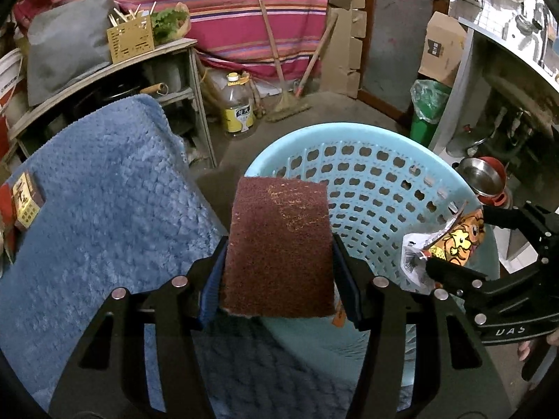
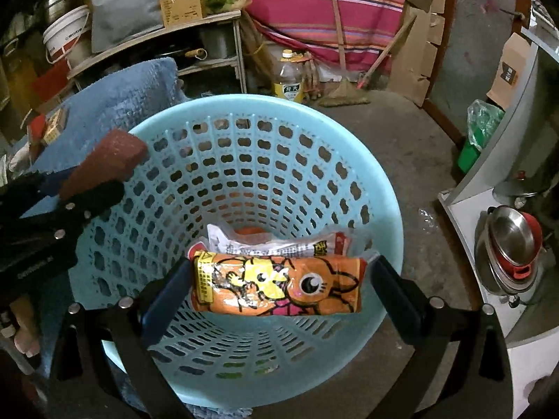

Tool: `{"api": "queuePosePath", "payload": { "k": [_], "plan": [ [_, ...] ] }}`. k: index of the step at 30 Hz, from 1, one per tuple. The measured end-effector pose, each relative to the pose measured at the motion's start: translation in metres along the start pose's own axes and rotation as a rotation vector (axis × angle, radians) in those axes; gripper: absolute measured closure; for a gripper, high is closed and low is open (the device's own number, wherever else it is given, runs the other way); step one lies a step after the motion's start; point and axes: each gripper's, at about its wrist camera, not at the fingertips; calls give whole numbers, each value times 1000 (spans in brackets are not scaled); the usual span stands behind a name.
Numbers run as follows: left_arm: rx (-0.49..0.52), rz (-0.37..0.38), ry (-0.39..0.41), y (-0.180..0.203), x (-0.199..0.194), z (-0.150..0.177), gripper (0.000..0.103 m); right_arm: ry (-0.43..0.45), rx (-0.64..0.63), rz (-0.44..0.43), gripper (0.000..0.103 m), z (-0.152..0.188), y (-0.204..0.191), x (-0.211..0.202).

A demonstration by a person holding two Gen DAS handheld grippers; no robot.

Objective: Collect trash
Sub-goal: 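Open the left tool to drop the scouring pad while the right tool releases the packet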

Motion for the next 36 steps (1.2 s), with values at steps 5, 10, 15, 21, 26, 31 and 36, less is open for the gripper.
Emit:
{"api": "queuePosePath", "payload": {
  "k": [5,10,15,21,26,31,36],
  "plan": [
    [0,-6,14,1,-5,1,48,23,34,-20,4,-1,7,-5],
    [41,-9,54,12,-15,-2,48,81,77,-59,4,-4,14,-17],
    [48,1,86,15,-23,-12,48,136,120,-48,4,-6,24,-30],
    [48,6,95,14,-26,-16,15,179,156,-57,4,-5,33,-43],
    [39,-48,105,4,-34,-12,13,189,149,-69,4,-5,29,-45],
    [-28,-117,154,-37,-64,4,10,169,86,-36,4,-1,1,-26],
    [-77,-156,177,-74,-94,19,10,38,-23,41,4,8,-46,12]
  ]
}}
Point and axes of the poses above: each gripper's, at about its wrist camera, not at the fingertips, and x roughly the way its jaws point, y to its right, z to its underside, and after that the axes turned 1 degree about z, right-handed
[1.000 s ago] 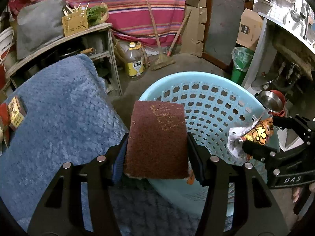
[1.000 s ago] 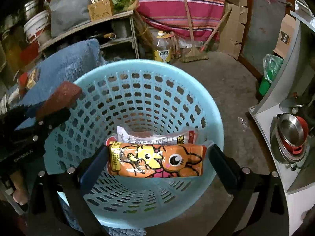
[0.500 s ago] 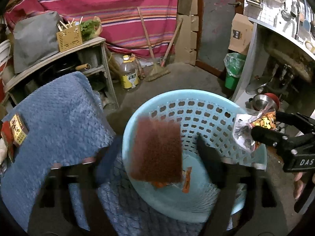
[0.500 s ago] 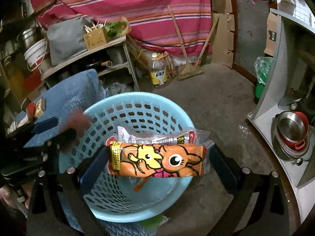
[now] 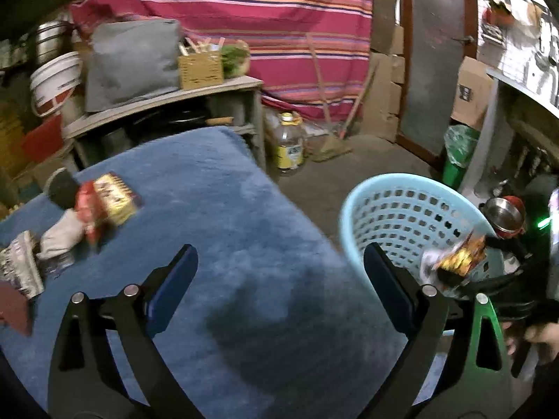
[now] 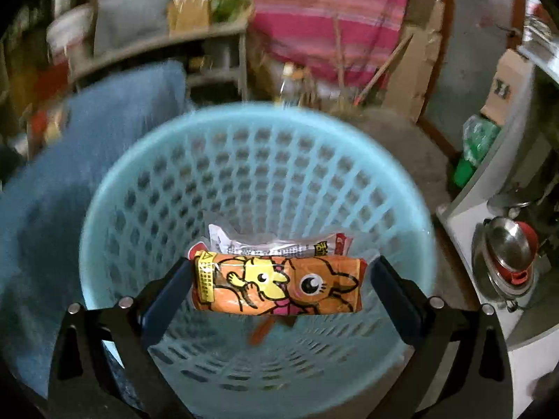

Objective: Collect trash
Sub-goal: 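Open the left tool to drop the scouring pad while the right tool releases the packet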

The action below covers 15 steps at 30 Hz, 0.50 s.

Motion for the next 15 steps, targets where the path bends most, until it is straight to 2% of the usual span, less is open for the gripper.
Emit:
{"api": "queuePosePath", "payload": {
  "k": [3,12,15],
  "plan": [
    [0,-17,23,-16,-17,4,10,-12,21,-58,4,0,-7,0],
    [-2,-58,70,-51,-48,15,10,-23,88,-139,4,-4,-31,-7],
    [-34,-61,72,-66,-52,22,10,-8,62,-78,4,-5,-49,-9]
  ]
}}
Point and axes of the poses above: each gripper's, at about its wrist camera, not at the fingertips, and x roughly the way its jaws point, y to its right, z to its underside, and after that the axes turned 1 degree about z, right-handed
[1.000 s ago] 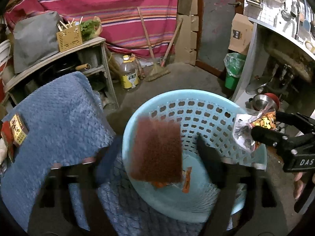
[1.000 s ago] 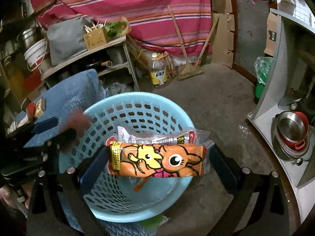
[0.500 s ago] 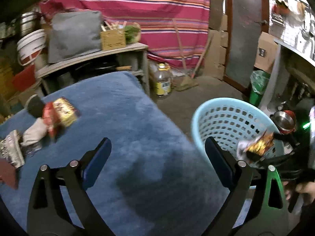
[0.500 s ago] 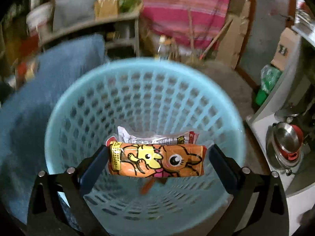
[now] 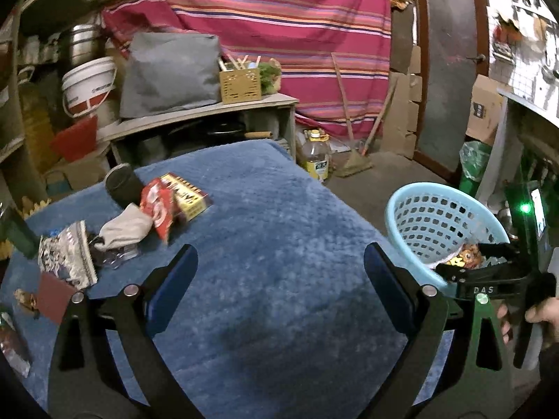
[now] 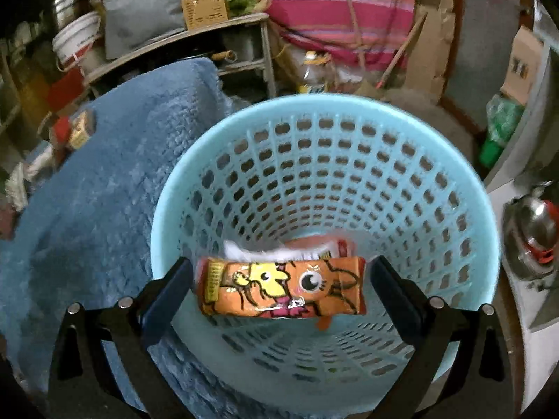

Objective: Collect trash
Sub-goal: 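Open the left tool to drop the scouring pad while the right tool releases the packet, then grasp a second brown scouring pad with the left tool while the right tool returns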

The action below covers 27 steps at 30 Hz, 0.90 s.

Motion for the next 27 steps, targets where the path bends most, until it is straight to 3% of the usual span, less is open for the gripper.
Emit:
{"api": "queuePosePath", "payload": {
  "k": [9,18,27],
  "plan": [
    [-52,-30,-13,-38,-3,11,10,62,80,26,4,-19,4,-15],
    [-120,-116,1,-93,-11,15,6,147,56,176,4,-36,-6,-28],
    [-198,-266,-17,-176,-10,32,6,250,-24,85,4,-47,-83,-42]
  ]
}}
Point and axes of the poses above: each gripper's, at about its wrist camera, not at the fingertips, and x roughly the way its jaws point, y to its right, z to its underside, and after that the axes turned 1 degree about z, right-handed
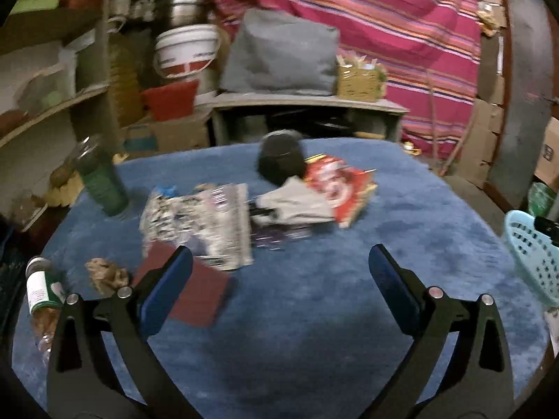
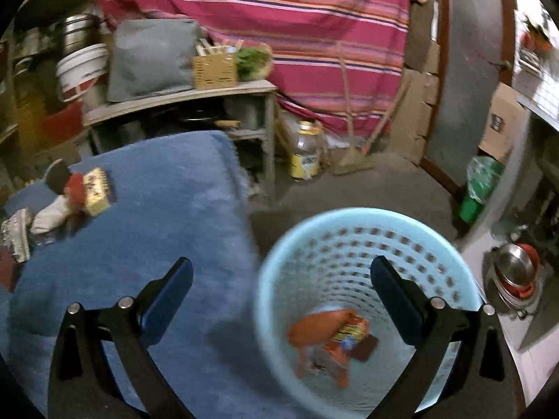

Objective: Collect trash
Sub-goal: 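Grasp a second brown scouring pad with the left tool while the right tool returns, then grasp the red wrapper with the right tool while the left tool holds the pad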

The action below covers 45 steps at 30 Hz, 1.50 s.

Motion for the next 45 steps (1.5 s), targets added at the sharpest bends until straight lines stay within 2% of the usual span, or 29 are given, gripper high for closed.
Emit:
{"api": "queuePosePath", "payload": {
  "k": [2,8,11,16,20,23,26,29,33,38,45],
  "plan": [
    [-12,-31,-24,-18,11,0,6,0,-14,-29,4,-2,-19,2],
    [-51,-58,-85,-54,38,1,6,-11,-28,-79,4,-6,-61,9],
    [-61,-34,-138,-66,50,4,6,-27,-30,-101,4,-4,-76,12],
    [-53,-23,-201,-69,68,10,6,-38,-54,-114,4,-7,-103,20],
    [-57,-29,-219,-71,73,10,6,-66,-63,-134,4,-8,-119,29],
    [-43,-63,-249,-71,78,12,6,-78,-68,-152,4,-7,-127,32],
    [-68,-46,-246,-76,75,12,7,-69,-80,-152,4,-8,-132,29],
    [-72,-56,-246,-81,71,14,16,-65,-93,-143,4,-9,-135,26],
    [-81,-55,-227,-86,63,16,21,-82,-105,-136,4,-8,-138,26],
    [-56,-49,-196,-82,46,15,44,-84,-107,-139,4,-7,-142,23],
    [-57,-57,-167,-88,17,19,60,-94,-107,-143,4,-5,-153,21]
  ]
}}
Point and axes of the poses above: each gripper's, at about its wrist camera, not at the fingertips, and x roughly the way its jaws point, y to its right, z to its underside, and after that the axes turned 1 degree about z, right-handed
